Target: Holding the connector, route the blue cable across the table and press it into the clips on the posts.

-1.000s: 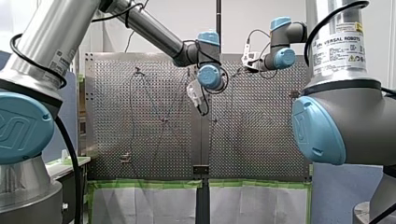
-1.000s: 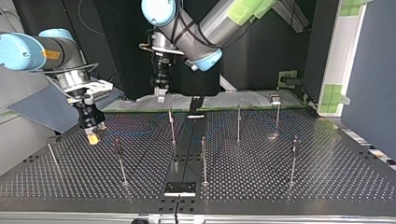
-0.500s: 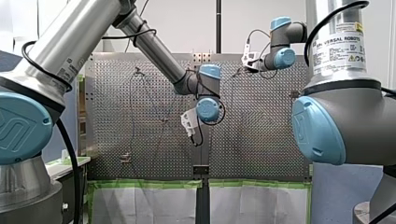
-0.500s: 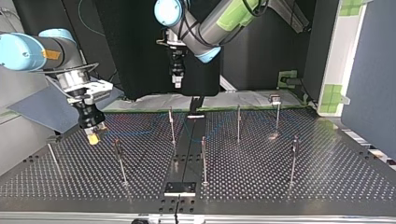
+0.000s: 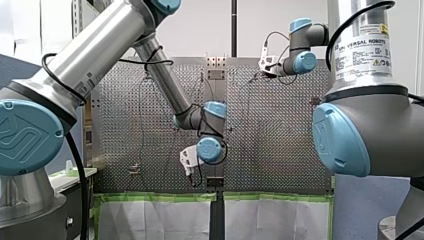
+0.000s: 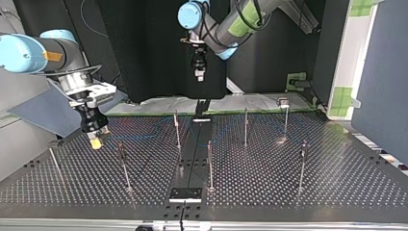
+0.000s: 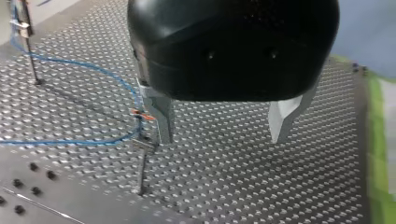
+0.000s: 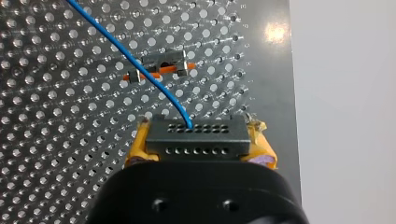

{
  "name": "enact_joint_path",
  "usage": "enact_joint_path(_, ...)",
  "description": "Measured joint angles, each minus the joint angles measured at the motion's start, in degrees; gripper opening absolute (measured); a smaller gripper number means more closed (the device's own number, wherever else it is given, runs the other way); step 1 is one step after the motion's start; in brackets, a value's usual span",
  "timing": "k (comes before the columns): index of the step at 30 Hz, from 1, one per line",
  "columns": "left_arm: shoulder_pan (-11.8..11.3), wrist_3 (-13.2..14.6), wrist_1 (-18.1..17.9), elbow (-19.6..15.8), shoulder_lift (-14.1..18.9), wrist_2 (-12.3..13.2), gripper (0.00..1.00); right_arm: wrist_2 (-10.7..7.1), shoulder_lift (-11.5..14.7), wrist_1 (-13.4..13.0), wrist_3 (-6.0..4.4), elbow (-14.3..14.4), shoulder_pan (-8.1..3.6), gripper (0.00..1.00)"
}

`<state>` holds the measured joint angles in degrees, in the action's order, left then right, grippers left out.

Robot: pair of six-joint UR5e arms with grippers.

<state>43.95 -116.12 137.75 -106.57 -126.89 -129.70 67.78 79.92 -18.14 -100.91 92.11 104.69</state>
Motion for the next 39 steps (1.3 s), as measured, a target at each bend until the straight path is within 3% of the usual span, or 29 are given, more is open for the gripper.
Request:
enact_joint_path(14, 0.1, 2.8, -5.9, -5.9, -0.4, 2.9, 1.0, 0.0, 0.0, 0.0, 0.0, 0.0, 0.0, 0.0)
enact_joint_path(39, 0.1, 3.0, -6.3, -6.3, -0.4, 3.2, 1.0, 0.0, 0.0, 0.0, 0.0, 0.0, 0.0, 0.0)
